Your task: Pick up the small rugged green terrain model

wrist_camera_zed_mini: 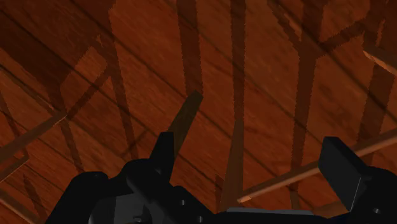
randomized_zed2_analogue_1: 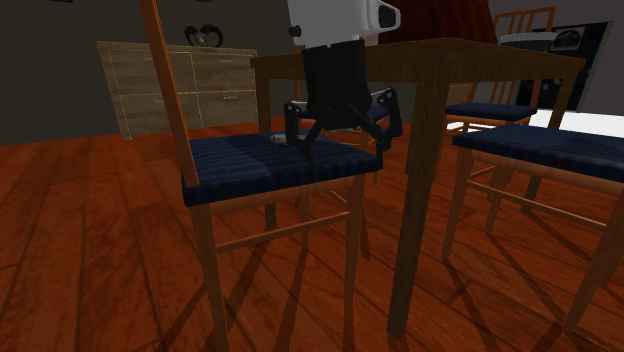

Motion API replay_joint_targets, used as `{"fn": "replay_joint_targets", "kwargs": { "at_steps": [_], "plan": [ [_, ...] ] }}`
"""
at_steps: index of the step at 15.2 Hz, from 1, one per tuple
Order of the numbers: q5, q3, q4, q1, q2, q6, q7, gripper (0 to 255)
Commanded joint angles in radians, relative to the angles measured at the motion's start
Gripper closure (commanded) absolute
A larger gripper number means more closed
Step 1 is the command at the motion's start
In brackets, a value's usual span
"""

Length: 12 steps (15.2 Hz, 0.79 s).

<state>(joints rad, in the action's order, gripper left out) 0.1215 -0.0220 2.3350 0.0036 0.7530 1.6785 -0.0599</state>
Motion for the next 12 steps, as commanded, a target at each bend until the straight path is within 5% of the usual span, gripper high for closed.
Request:
{"fn": "replay_joint_targets", "kwargs": {
  "at_steps": [1, 12],
  "plan": [
    [0.0, 0.0, 0.0, 0.0, 0.0, 0.0, 0.0, 0],
    [-0.222, -0.099, -0.176, -0.017, -0.29, 0.193, 0.398, 0]
  ]
}}
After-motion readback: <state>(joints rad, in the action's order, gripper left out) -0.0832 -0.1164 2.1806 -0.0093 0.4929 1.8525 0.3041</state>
